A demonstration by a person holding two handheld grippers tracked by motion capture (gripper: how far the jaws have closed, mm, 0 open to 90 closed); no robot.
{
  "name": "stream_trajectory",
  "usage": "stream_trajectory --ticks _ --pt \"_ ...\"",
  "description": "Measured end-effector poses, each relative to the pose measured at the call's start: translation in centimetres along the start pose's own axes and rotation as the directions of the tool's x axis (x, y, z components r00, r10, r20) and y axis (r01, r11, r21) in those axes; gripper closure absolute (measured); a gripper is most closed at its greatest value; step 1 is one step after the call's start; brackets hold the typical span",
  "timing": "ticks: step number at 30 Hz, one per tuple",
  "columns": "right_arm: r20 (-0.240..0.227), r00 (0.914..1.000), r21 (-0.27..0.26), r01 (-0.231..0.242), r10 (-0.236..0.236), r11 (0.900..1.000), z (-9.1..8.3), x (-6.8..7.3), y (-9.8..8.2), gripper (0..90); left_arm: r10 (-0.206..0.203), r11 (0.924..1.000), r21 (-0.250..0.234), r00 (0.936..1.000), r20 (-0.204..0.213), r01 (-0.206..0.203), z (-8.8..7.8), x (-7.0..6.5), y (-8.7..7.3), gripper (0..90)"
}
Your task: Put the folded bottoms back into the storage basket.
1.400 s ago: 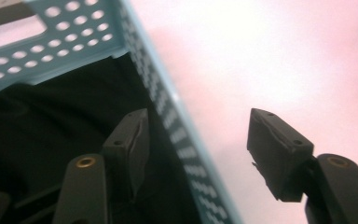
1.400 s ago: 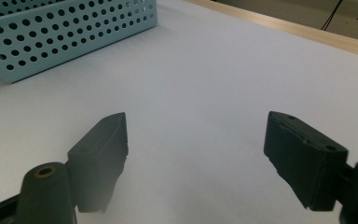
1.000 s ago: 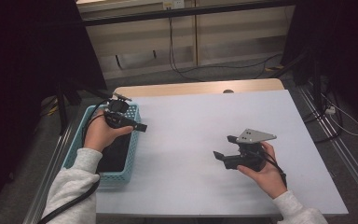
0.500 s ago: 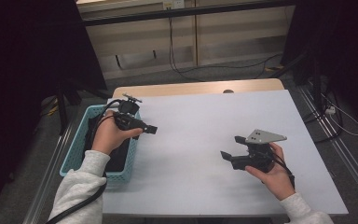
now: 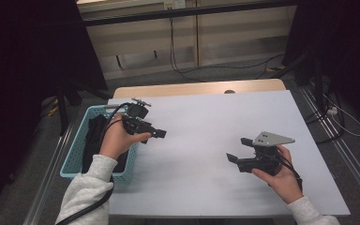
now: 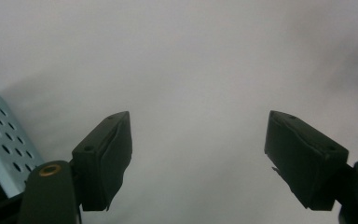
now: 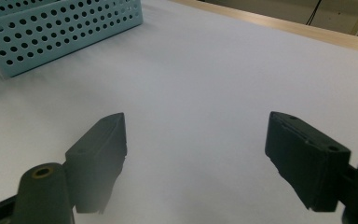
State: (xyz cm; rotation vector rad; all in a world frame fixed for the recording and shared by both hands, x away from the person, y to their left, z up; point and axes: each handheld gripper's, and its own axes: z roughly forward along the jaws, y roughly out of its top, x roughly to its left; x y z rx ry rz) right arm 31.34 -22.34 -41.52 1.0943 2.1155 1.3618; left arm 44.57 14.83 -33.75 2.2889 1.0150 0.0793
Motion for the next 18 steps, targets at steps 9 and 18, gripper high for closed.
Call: stream_trajectory --ticks 9,18 --pt "0.000 1.0000 0.014 -0.006 0.006 1.000 -0.3 -0.4 -0.4 20.2 0.028 0.9996 0.008 0.9994 0.022 -0.028 0.8 -0.9 -0.4 22.7" --pt "-0.011 0.9999 0.030 0.001 0.000 1.000 -0.5 -0.5 -0.7 20.0 0.036 0.9993 0.007 0.9983 0.045 -0.036 1.8 -1.6 -1.1 22.3"
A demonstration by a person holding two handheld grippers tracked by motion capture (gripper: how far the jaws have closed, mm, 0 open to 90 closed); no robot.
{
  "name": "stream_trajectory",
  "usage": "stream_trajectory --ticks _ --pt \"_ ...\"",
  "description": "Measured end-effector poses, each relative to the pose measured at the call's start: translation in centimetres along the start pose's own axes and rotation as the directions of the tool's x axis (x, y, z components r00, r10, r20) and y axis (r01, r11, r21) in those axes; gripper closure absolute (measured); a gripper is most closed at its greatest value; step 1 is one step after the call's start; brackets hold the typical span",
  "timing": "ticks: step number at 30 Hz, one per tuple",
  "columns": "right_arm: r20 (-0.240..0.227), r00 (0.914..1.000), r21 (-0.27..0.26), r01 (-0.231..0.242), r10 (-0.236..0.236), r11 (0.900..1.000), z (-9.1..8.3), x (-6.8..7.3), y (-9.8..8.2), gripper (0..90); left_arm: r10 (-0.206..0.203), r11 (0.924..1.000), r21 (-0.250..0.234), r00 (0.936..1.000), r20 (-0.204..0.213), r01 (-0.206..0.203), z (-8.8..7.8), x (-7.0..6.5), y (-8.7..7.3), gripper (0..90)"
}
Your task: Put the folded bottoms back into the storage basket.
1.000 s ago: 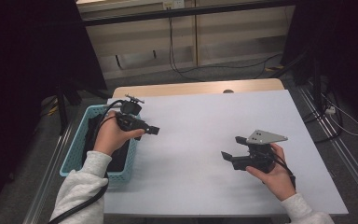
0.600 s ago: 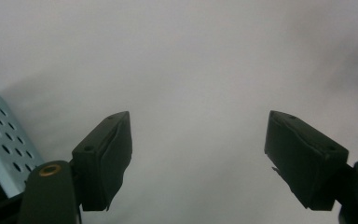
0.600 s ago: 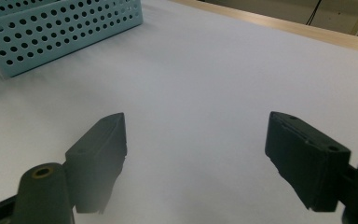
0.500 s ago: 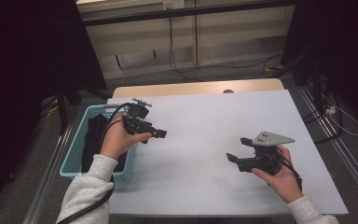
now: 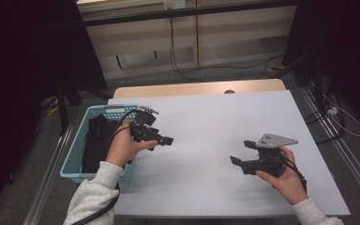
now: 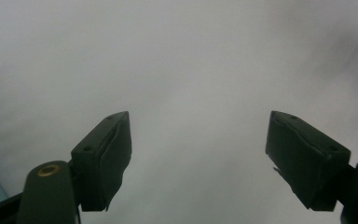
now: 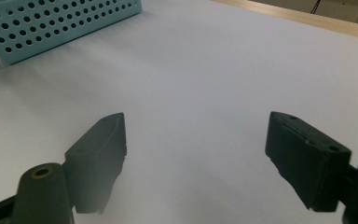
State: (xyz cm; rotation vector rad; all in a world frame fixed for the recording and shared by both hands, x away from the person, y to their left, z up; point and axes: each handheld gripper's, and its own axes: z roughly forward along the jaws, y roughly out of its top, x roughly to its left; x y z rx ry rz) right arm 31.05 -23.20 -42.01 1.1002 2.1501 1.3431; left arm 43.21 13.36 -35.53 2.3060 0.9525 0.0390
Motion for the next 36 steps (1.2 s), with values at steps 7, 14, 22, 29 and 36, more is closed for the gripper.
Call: stream_trajectory --ticks 7,14,22,29,36 --pt "-0.001 1.0000 0.001 -0.001 0.001 1.000 -0.2 -0.1 -0.1 20.0 0.005 1.0000 -0.001 0.9999 0.013 -0.005 0.4 -0.3 -0.4 22.1" --pt "-0.001 1.0000 0.006 0.002 -0.002 1.000 -0.4 -0.1 -0.3 20.0 0.019 0.9998 0.004 0.9996 0.023 -0.019 0.7 -0.5 -1.1 21.8" --pt "-0.005 1.0000 0.007 0.001 -0.001 1.000 -0.7 -0.2 -0.5 19.9 0.019 0.9998 -0.006 0.9992 0.035 -0.018 1.0 -1.0 -1.7 21.6" --pt "-0.003 1.0000 0.008 0.000 0.000 1.000 -1.1 -0.3 -0.8 19.8 0.028 0.9996 -0.008 0.9988 0.041 -0.028 1.5 -1.3 -2.2 21.4" --pt "0.000 1.0000 0.011 0.000 0.000 1.000 -1.4 -0.4 -1.0 19.8 0.033 0.9994 -0.009 0.9982 0.050 -0.033 1.8 -1.6 -2.6 21.4"
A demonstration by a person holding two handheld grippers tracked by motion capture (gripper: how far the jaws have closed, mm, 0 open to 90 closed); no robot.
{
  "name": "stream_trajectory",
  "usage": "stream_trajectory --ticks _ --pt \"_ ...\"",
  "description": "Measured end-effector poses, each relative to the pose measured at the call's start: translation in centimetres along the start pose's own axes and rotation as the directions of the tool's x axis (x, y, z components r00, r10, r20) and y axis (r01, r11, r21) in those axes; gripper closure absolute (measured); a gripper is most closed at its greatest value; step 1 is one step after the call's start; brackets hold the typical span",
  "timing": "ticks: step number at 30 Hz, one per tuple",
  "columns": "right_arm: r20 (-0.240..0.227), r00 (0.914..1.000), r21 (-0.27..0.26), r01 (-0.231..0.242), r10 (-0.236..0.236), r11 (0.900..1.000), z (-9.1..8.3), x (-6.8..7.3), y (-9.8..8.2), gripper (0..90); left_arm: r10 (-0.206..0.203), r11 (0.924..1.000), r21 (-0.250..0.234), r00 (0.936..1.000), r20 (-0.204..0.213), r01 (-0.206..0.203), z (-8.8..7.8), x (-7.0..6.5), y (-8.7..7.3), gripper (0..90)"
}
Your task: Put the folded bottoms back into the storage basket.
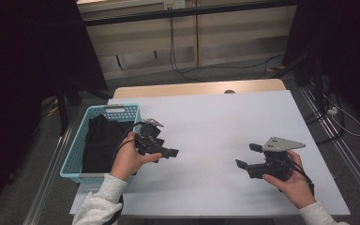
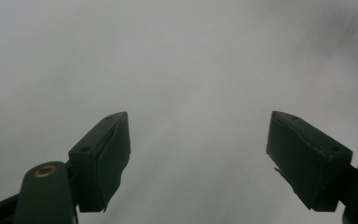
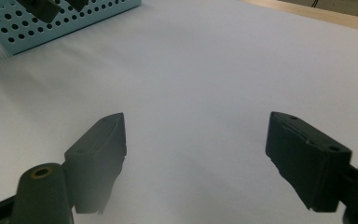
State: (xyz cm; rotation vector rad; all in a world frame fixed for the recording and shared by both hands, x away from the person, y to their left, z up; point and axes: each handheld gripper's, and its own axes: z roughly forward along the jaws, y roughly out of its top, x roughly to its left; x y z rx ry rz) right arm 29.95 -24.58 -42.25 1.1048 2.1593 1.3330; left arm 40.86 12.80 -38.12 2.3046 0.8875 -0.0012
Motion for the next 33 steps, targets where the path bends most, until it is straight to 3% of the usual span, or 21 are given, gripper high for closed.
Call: stream_trajectory --ticks 12,13,14,16,18,33 --pt "-0.005 1.0000 0.015 0.007 -0.007 1.000 -0.2 0.0 -0.3 19.7 0.006 1.0000 -0.006 0.9999 0.012 -0.006 0.6 -0.2 -1.2 20.7" --pt "-0.005 0.9999 0.016 0.010 -0.009 1.000 -0.2 0.0 -0.4 19.8 -0.011 0.9997 -0.020 0.9998 0.014 0.011 0.7 -0.3 -1.4 20.7" --pt "-0.006 0.9999 0.016 0.009 -0.008 1.000 -0.2 0.0 -0.4 19.8 0.008 0.9999 -0.007 0.9999 0.014 -0.008 0.7 -0.2 -1.4 20.7" --pt "-0.009 0.9999 0.018 0.010 -0.010 1.000 -0.2 0.0 -0.5 19.8 -0.011 0.9996 -0.024 0.9998 0.014 0.012 0.9 -0.4 -1.7 20.7" --pt "-0.006 0.9999 0.022 0.013 -0.013 1.000 -0.3 0.0 -0.6 19.8 0.005 0.9999 -0.013 0.9998 0.018 -0.005 0.9 -0.4 -1.9 20.7" --pt "-0.012 0.9999 0.039 0.012 -0.012 0.999 -0.5 0.0 -1.1 19.5 0.002 0.9992 -0.041 0.9996 0.030 -0.001 1.2 -0.7 -3.3 20.4"
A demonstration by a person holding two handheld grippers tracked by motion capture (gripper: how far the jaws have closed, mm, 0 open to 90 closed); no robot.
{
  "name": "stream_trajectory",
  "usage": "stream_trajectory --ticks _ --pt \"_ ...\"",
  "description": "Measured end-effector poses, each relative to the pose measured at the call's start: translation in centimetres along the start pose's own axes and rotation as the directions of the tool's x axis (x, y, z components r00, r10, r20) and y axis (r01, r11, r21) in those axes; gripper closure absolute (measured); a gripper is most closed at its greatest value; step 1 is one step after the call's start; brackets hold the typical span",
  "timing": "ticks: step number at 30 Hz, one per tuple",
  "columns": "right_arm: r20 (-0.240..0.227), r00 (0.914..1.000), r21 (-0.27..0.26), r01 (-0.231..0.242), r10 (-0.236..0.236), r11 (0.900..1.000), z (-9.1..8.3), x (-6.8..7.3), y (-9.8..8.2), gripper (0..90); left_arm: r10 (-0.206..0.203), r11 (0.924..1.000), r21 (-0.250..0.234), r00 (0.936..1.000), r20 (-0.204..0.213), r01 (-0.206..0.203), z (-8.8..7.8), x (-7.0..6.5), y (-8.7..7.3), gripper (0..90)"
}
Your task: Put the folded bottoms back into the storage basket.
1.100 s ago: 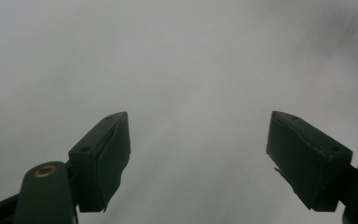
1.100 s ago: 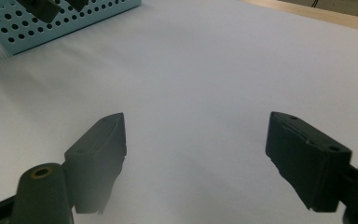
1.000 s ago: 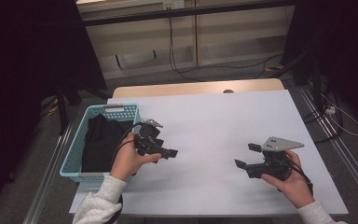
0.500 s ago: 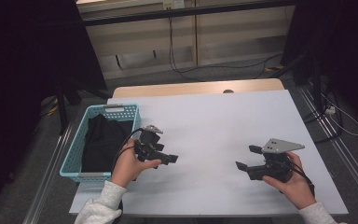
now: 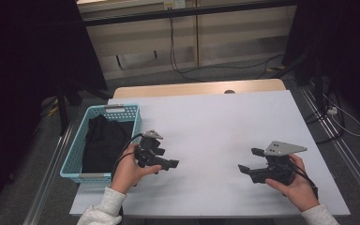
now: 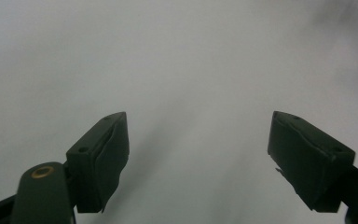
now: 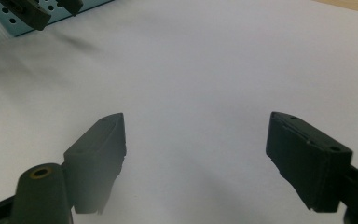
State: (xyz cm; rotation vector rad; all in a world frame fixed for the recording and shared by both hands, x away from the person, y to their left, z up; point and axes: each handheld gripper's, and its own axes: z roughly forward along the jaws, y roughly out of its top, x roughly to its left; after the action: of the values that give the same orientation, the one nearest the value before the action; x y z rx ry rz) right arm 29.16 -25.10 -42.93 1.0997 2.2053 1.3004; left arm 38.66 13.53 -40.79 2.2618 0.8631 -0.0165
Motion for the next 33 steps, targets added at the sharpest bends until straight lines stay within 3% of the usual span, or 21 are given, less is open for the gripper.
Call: stream_trajectory --ticks 33 --pt "-0.001 1.0000 0.020 0.000 0.000 1.000 -0.6 -0.1 -0.7 19.3 0.022 0.9997 -0.014 0.9994 0.028 -0.021 0.1 -0.1 -1.9 19.2"
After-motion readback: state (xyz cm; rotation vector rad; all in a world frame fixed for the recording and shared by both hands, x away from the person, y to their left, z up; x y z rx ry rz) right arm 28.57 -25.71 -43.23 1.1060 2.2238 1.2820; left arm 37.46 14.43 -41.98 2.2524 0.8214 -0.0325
